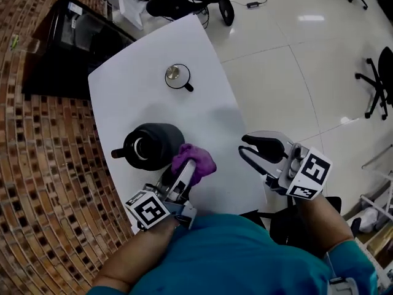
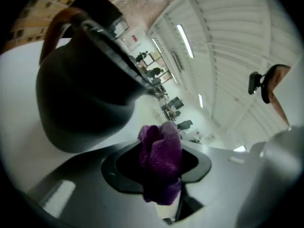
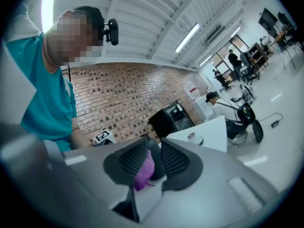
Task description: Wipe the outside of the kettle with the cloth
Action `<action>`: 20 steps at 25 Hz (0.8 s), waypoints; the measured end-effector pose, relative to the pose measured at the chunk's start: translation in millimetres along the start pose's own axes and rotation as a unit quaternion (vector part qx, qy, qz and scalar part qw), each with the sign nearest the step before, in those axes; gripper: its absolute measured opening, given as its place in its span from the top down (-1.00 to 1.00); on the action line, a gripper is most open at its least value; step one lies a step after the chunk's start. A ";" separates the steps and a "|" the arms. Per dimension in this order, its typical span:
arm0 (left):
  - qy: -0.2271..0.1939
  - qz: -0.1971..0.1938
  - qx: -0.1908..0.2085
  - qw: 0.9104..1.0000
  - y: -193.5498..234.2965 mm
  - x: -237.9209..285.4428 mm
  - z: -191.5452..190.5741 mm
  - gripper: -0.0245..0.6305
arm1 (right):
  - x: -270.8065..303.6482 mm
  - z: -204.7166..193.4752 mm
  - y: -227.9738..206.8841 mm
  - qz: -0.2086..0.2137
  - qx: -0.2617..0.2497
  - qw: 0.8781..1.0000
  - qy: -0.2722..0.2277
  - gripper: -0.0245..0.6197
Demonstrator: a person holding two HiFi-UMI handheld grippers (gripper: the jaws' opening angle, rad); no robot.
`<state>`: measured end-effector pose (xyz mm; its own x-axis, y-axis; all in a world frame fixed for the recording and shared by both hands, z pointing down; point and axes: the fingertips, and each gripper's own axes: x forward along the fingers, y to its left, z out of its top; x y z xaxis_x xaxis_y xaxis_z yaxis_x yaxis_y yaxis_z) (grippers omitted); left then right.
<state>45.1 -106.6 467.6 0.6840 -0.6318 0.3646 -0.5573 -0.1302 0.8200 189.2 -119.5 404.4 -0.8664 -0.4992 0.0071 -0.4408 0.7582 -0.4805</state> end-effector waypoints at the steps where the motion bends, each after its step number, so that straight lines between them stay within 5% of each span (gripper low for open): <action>1: -0.013 0.004 -0.021 1.000 10.4 3.9 -3.0 0.39 | 0.8 -3.9 0.9 0.003 0.003 1.000 0.006 0.68; 8: -0.078 0.002 -0.157 0.985 46.9 29.2 -4.4 0.39 | 0.5 -26.5 13.1 0.008 0.027 0.999 0.035 0.68; 13: -0.074 0.008 -0.148 0.986 82.5 41.6 -17.6 0.39 | -2.4 -38.5 23.4 0.008 0.035 0.998 0.050 0.68; 20: -0.086 -0.078 -0.244 0.963 46.6 30.8 -16.9 0.39 | -5.5 -36.0 35.5 0.008 0.035 0.998 0.046 0.68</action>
<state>48.2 -119.2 524.5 0.6303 -0.7560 0.1766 -0.1382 0.1146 0.9838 169.9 -74.7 418.9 -0.8924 -0.4446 0.0773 -0.4119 0.7325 -0.5420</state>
